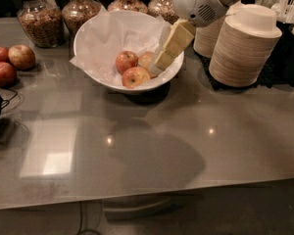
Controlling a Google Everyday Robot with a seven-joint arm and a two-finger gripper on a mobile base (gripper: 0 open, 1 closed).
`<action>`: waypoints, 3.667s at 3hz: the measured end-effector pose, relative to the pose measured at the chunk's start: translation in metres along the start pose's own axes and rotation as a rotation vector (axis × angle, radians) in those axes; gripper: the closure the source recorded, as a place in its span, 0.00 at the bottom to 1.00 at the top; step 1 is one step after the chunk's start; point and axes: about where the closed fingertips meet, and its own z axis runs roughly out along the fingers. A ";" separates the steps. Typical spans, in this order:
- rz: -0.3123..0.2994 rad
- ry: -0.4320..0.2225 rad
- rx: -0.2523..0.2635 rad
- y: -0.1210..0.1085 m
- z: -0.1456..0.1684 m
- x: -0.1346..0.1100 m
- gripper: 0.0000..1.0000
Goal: Pick apple from white bowl
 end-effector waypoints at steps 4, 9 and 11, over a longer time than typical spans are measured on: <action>0.076 -0.091 -0.165 -0.022 0.094 -0.009 0.08; 0.172 0.057 -0.090 -0.045 0.163 0.026 0.29; 0.218 0.091 -0.073 -0.051 0.179 0.046 0.28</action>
Offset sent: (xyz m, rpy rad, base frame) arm 0.0520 0.0633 -0.0426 0.0807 0.1870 0.0952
